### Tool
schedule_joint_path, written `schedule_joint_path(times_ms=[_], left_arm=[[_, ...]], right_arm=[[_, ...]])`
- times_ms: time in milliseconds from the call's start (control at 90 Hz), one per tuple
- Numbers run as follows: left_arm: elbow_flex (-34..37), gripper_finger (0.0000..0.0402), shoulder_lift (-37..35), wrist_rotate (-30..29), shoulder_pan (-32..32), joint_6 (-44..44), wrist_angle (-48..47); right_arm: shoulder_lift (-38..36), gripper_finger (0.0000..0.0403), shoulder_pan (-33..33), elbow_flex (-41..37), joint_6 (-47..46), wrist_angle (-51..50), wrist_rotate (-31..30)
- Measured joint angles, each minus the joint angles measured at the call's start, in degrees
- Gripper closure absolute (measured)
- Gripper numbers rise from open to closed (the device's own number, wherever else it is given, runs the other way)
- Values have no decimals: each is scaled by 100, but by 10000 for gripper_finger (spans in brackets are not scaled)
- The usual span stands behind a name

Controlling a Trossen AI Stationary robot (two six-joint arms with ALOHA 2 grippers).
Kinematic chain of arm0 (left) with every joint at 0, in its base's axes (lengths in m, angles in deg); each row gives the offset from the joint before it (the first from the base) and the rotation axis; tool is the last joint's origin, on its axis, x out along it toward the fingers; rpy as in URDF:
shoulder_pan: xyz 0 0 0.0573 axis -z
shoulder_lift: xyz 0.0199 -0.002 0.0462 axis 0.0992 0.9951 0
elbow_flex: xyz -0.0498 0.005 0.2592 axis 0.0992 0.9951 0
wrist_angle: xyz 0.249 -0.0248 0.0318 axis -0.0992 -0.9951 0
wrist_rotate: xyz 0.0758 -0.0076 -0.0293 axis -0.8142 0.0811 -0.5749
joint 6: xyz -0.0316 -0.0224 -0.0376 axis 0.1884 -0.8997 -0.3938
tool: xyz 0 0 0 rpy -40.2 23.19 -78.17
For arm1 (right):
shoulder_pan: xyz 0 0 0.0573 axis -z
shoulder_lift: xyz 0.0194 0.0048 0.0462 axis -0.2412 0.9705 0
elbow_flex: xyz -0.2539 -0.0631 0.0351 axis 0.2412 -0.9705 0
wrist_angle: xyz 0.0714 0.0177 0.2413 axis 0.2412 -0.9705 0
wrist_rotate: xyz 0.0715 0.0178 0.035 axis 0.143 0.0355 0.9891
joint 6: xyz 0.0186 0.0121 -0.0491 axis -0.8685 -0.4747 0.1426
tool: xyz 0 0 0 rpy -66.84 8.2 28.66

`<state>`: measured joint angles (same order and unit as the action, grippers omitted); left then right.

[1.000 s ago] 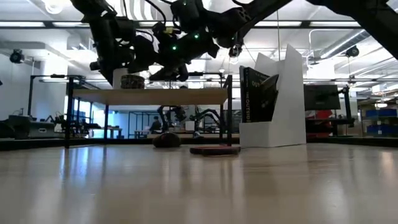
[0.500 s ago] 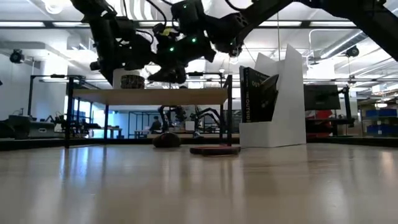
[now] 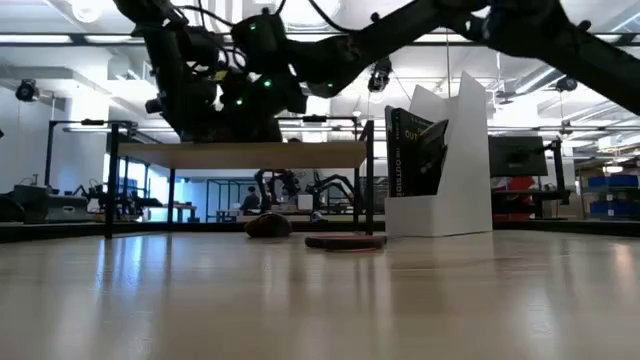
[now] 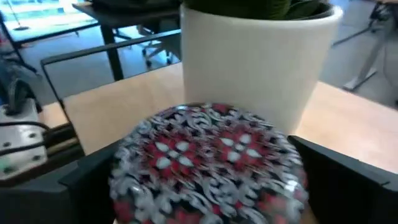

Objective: Stock shelves
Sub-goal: Remove the red scented candle from the shelf

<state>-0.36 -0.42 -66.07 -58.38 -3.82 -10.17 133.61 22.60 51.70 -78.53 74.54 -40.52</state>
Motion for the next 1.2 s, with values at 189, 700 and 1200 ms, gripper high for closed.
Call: schedule_joint_path(times_ms=[189, 700, 1200], left_arm=[[27, 402, -2, 4, -2, 8, 10], [-195, 402, -626, 3, 0, 444, 102], [9, 402, -2391, 791, 3, 383, 43]], right_arm=[[67, 37, -33, 121, -44, -69, -72], [-155, 135, -497, 96, 590, -267, -299], [-409, 135, -1725, -224, 906, -206, 242]])
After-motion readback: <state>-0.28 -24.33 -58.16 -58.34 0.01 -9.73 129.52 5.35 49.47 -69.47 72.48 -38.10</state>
